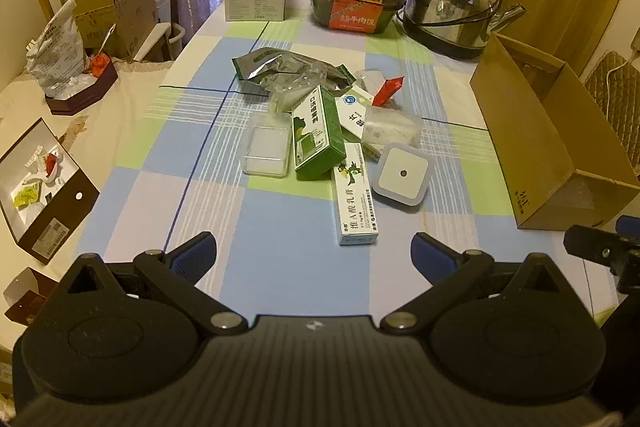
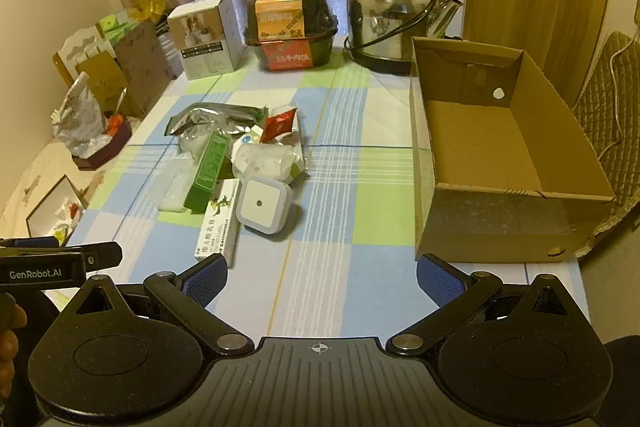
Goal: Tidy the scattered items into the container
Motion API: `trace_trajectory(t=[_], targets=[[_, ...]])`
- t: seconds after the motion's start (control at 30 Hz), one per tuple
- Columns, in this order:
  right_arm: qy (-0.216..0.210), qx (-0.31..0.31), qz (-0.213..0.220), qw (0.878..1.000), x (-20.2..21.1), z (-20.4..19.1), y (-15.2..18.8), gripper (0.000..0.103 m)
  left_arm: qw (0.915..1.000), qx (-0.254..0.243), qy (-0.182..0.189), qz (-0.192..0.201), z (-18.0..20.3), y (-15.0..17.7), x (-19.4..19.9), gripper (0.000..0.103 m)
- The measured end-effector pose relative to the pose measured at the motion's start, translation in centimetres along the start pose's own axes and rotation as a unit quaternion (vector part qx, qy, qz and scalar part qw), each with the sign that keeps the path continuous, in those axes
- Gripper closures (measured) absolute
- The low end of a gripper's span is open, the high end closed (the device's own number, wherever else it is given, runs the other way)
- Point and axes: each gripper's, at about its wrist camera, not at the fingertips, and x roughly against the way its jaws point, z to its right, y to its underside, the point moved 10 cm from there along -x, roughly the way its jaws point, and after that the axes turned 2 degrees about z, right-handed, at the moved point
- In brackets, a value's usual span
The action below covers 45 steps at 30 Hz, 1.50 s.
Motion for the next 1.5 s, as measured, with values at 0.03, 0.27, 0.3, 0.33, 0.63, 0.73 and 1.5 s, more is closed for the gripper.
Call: trace_trajectory(t=[0.03,0.27,0.3,0.33,0.63,0.73,1.5], targets=[[0.0,0.0,-0.001,1.0,0.0,0.0,0.0,0.0,1.0,-0.001,-0.001,0.0,0.0,0.0,0.0,0.001],[-0.001,-0.002,-0.002,1.0,-0.2,0.0,0.0,0.0,1.0,0.0,-0.003,0.0,0.0,0.0,0.0,0.001],[-0.001,-0.002,-0.003,1.0,-0.2,0.0,0.0,0.0,1.0,0.0,-0.004,0.0,0.0,0.0,0.0,0.001],[-0.002,-0.002,-0.003,1.0,-0.3,0.0,0.0,0.0,1.0,0.0,-0.003,0.0,0.0,0.1,0.0,0.001],[-0.002,-0.004,-0.004,1.0,-0.3,-0.1,0.2,0.0,1.0,0.0,-0.002,-0.003,-0.1,0.3,-0.1,0.001],[-0.002,-0.003,-0.005,1.0,-0.3,0.0,0.2,0.0,1.0,0.0,-0.002,-0.004,0.0,0.3,-0.1,0.001],[-0.01,-0.006,-0.014,1.0,-1.0,0.0,0.6,0.0,0.9999,0.003,-0.004,-0.01,-0.2,0.5,-0.4,0.001]])
